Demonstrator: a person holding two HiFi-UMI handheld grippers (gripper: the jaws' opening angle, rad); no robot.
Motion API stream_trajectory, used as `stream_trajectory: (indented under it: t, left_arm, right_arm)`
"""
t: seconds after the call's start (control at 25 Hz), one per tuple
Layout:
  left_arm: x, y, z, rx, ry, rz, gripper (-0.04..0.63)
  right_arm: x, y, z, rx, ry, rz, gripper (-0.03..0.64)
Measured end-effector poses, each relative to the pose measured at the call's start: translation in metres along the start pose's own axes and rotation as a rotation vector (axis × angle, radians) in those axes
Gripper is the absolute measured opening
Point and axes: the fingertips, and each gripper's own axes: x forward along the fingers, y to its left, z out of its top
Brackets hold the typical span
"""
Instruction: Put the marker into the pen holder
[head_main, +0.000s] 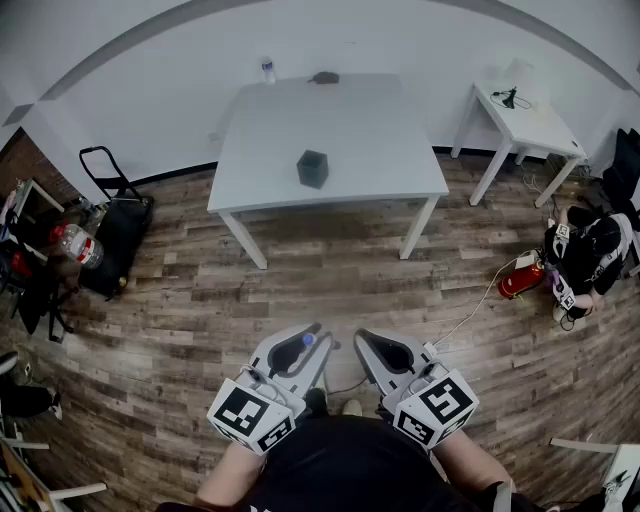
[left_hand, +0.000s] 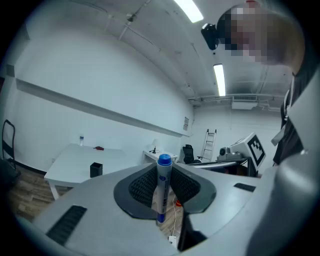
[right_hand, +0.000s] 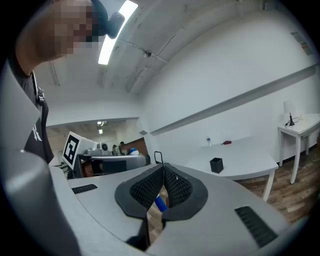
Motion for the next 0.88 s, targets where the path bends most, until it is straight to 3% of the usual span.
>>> stream_trajectory:
  t: [0.88]
  left_arm:
    - [0.04,0.154,0.029,-0.008,0.009,-0.082,0.074]
  right_arm:
    - [0.148,-0.034,0.025,0.004,0.018,-0.096,0.017]
